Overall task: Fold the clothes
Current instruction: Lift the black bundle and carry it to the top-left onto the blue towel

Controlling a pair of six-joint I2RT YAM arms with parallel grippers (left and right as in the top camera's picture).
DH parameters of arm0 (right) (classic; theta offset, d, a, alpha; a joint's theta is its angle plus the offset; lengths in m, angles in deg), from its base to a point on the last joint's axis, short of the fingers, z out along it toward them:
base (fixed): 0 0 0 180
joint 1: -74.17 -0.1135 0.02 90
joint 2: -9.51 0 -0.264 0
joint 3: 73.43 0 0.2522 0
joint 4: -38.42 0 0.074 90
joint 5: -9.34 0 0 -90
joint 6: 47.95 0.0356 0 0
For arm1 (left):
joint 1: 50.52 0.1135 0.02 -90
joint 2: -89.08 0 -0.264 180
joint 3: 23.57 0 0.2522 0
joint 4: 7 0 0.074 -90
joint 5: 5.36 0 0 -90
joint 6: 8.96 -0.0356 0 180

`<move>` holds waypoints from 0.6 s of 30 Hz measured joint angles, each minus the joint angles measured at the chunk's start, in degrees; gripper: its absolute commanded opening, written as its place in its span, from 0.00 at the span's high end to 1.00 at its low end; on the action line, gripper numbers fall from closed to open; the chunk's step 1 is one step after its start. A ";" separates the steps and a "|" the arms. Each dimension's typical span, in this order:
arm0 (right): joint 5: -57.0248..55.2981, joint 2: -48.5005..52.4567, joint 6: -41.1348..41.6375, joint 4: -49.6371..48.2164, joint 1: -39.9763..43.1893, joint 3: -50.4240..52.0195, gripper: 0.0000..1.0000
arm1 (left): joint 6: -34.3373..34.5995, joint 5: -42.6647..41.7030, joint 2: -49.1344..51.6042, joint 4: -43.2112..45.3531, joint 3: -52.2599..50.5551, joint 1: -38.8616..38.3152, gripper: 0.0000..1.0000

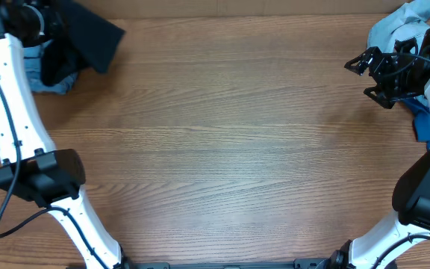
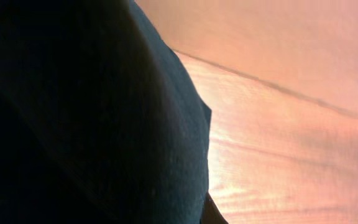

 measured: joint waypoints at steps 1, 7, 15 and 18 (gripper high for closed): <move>0.02 0.00 0.00 0.07 0.00 0.00 0.00 | 1.75 0.07 0.00 1.57 0.00 0.92 0.96; 0.00 0.00 -0.02 0.59 0.00 0.00 0.00 | 10.36 0.74 0.96 8.94 0.00 4.90 0.96; 0.00 0.00 -0.02 1.99 0.00 0.00 0.00 | 15.54 2.75 6.62 18.75 0.00 6.58 0.96; 0.00 0.00 0.00 2.12 0.00 0.00 0.00 | 15.54 2.80 8.24 22.08 0.00 6.58 0.96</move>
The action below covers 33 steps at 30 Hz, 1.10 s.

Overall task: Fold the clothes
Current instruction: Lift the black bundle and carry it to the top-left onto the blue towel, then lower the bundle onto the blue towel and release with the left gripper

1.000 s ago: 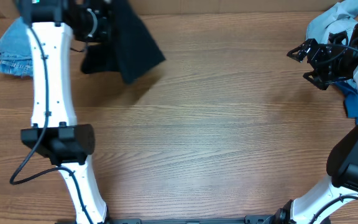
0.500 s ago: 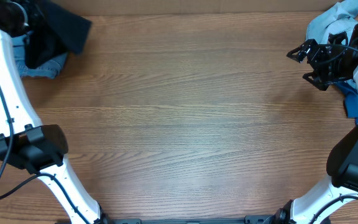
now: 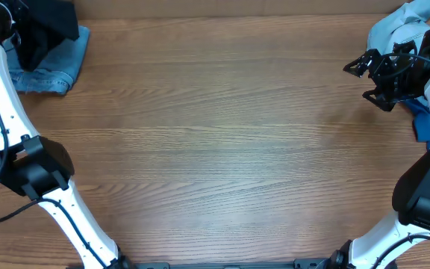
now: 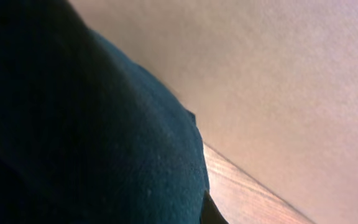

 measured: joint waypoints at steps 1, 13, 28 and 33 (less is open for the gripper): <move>0.00 0.00 0.00 0.09 0.00 0.00 0.00 | -0.04 -0.02 0.42 0.81 0.00 0.00 0.96; 0.00 0.00 -0.02 0.70 0.00 0.00 0.00 | -0.20 0.22 9.07 5.11 0.00 0.48 0.96; 0.00 0.00 -0.02 1.60 0.00 0.00 0.00 | -1.46 2.97 16.63 -4.98 0.37 3.17 0.91; 0.00 0.00 0.00 1.60 0.00 0.00 0.00 | -1.64 0.94 16.63 -7.17 0.46 6.82 0.91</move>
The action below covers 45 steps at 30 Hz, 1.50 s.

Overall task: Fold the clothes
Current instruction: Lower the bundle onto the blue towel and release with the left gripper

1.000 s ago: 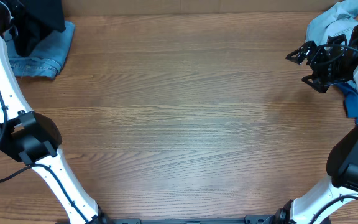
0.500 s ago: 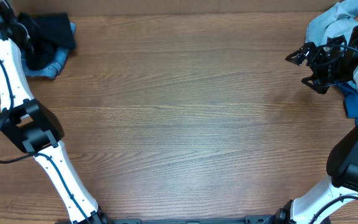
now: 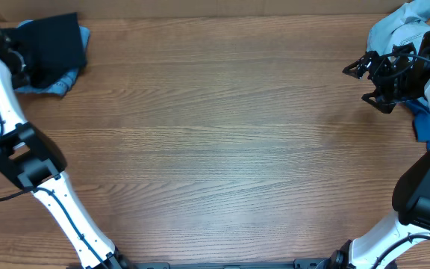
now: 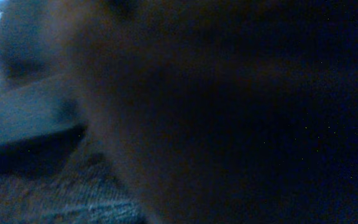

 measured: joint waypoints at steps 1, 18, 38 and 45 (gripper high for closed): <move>0.00 0.00 -0.02 0.00 0.00 0.00 0.00 | -0.09 -0.61 -0.02 -0.13 0.00 0.70 0.90; 0.00 0.00 0.00 -0.66 0.00 0.00 0.00 | -8.48 -6.25 -0.02 -3.98 1.33 6.05 0.00; -0.02 0.00 0.00 -0.85 0.00 0.00 0.00 | -12.85 -2.60 -9.66 -18.73 21.62 2.84 0.92; 0.96 0.00 -0.02 -0.83 0.00 0.00 0.00 | -15.32 11.39 -10.03 -10.29 5.77 -4.02 0.96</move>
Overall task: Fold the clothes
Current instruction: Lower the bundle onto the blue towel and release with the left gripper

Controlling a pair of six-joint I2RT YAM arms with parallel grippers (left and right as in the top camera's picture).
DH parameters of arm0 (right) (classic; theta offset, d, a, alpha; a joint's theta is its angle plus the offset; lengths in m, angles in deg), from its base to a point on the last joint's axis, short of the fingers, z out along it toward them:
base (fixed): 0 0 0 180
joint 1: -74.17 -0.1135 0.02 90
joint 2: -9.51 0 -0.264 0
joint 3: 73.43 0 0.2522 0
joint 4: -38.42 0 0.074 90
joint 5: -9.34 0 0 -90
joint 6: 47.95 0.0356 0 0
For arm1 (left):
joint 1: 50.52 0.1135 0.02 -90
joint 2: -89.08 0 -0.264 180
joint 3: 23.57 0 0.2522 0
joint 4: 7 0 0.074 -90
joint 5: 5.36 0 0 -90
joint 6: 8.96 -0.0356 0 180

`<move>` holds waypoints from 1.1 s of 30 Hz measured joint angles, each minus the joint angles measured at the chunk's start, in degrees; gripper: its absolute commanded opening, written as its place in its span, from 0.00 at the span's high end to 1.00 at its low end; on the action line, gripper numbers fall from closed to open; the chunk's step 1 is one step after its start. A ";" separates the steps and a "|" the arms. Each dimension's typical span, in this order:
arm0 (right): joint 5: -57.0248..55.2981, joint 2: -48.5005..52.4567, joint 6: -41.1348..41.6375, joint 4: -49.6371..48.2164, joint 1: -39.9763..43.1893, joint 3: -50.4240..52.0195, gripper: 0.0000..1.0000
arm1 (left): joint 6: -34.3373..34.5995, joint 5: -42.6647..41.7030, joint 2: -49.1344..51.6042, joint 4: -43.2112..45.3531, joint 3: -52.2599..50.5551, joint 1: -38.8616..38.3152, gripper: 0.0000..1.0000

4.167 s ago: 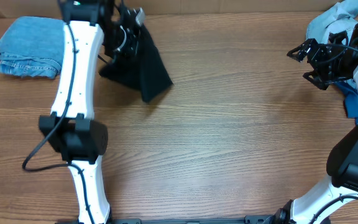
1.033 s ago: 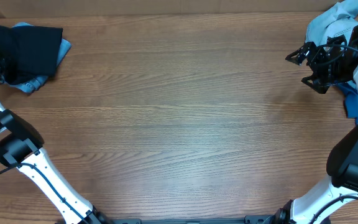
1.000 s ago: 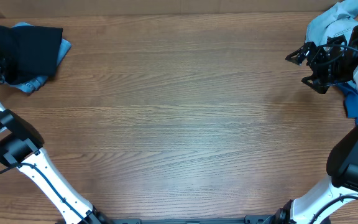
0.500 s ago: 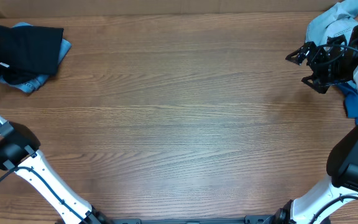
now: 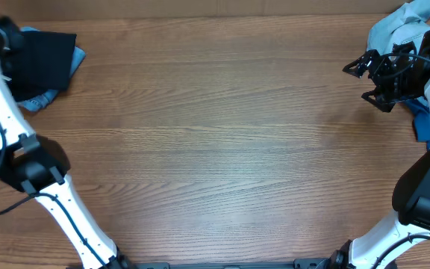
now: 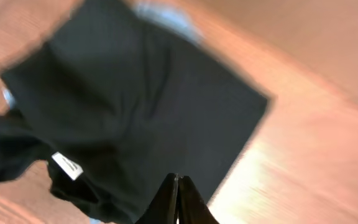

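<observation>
A folded black garment (image 5: 42,61) lies at the far left corner on top of a blue denim piece (image 5: 42,98). The left wrist view looks down on this black garment (image 6: 135,118), its white label showing, with denim (image 6: 166,18) peeking out behind. My left gripper (image 6: 178,179) hangs above it, fingers pressed together with nothing between them. In the overhead view the left gripper (image 5: 6,36) is at the garment's left edge. My right gripper (image 5: 358,80) stands open at the far right, beside a light blue pile of clothes (image 5: 398,24).
A bright blue cloth (image 5: 421,121) lies at the right edge behind the right arm. The left arm's base link (image 5: 25,168) stands at the left side. The wooden table (image 5: 222,149) spans the middle.
The left wrist camera was pressed dark against the black garment; now the gripper is off it, shut and empty. The garment lies a little further left on the denim. The right arm is unchanged.
The black garment first hung from my left gripper beside the denim at the far left. Then it was held over the denim at the table's far edge. Then it lay on the denim with the gripper against it. Now it rests there, let go.
</observation>
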 measured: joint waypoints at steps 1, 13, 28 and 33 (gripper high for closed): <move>0.26 0.00 0.00 -0.04 0.00 0.00 0.00 | 0.20 1.66 0.07 2.56 -3.85 -0.24 0.96; 1.88 0.00 5.77 -0.59 0.00 0.00 0.00 | 4.92 9.35 0.28 16.48 -27.98 0.96 0.96; 1.99 0.00 7.56 -1.18 0.00 0.00 0.00 | -1.20 12.81 -3.54 5.70 -8.22 0.81 0.89; 2.03 0.00 7.58 0.11 0.00 0.00 0.00 | -4.37 15.98 -2.25 7.65 -7.87 0.83 0.91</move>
